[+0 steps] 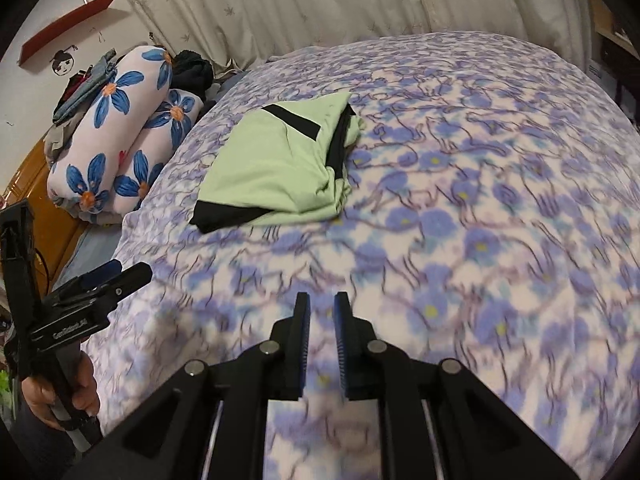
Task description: Fold large clothes
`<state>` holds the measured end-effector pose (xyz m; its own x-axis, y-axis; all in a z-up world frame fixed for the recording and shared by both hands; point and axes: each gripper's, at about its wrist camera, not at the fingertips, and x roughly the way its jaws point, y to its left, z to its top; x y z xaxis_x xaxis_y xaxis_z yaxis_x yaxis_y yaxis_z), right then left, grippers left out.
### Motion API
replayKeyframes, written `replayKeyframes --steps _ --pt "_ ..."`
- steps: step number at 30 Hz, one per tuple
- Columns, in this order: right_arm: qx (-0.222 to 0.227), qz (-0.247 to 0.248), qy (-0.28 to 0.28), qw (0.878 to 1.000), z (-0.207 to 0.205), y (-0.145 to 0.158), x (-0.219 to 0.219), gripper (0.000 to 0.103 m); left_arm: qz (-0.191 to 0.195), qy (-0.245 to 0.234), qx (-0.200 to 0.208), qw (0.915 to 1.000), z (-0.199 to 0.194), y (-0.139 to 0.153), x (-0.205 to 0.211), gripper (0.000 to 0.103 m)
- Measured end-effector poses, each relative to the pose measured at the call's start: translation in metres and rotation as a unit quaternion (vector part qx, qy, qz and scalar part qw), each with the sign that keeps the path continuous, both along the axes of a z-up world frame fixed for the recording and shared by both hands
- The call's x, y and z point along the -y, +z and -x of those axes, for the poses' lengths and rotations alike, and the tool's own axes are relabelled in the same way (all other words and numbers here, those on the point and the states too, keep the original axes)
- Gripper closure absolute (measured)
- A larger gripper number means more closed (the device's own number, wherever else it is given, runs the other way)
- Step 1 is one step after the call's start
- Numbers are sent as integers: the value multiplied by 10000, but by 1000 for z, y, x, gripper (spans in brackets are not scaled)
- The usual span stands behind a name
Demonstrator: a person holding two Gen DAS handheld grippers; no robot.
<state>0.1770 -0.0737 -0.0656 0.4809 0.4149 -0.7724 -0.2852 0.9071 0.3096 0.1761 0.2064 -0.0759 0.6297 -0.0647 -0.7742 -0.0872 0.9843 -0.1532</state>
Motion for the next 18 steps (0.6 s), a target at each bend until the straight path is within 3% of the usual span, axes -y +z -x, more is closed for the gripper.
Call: replayKeyframes --steps 4,7,11,14,18 --pt "103 58 -94 9999 27 5 12 71 242 -11 85 9997 32 6 20 5" --pt "128 77 -141 9998 45 5 21 70 334 38 148 9993 54 6 36 2" --pt "98 112 -263 9995 68 0 33 66 240 132 157 9995 79 4 58 1" --pt "110 166 -348 9992 87 -7 39 54 158 179 96 9997 95 1 73 1" --pt "-6 245 -417 9988 112 -17 45 52 129 186 -41 9997 113 -5 90 1"
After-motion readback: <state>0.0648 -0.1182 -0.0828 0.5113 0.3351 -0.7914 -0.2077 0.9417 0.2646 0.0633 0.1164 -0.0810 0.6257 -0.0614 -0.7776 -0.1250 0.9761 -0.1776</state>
